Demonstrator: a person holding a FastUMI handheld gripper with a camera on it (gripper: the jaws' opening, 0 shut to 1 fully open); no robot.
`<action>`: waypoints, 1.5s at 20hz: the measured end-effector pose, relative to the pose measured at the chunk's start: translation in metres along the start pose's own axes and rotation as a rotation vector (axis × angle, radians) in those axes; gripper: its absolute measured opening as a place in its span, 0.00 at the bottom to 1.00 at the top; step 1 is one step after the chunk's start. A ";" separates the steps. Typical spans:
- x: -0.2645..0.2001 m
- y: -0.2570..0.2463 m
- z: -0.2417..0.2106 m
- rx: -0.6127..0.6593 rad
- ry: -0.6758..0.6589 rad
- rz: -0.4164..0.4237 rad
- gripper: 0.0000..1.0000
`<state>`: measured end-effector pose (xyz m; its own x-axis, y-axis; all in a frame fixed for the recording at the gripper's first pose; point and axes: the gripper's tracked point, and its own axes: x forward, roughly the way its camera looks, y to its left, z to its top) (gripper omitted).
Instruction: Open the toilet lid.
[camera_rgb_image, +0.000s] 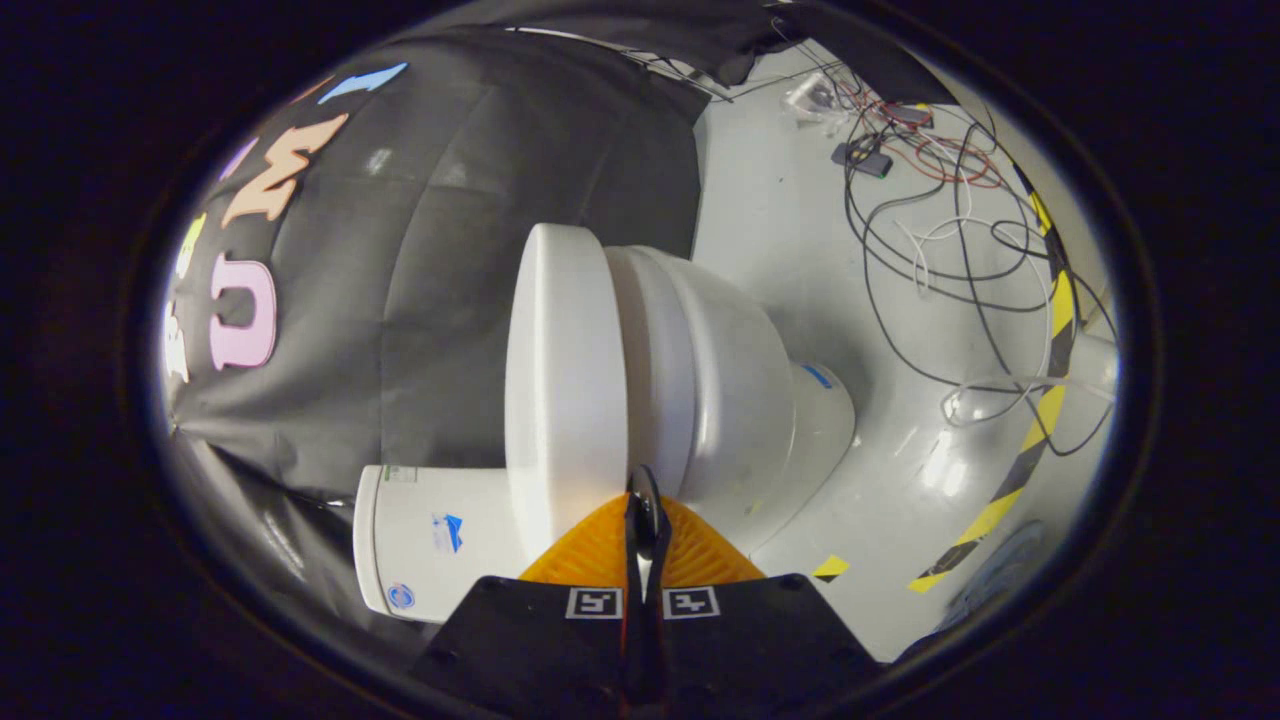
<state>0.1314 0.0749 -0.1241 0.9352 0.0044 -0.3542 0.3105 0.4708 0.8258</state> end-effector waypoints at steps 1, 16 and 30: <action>-0.004 0.009 0.002 -0.031 -0.016 0.002 0.01; -0.042 0.073 -0.003 -0.293 -0.124 -0.020 0.00; -0.064 0.134 -0.018 -0.468 -0.148 -0.050 0.00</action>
<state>0.1101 0.1537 0.0012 0.9457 -0.1376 -0.2943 0.2776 0.8129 0.5120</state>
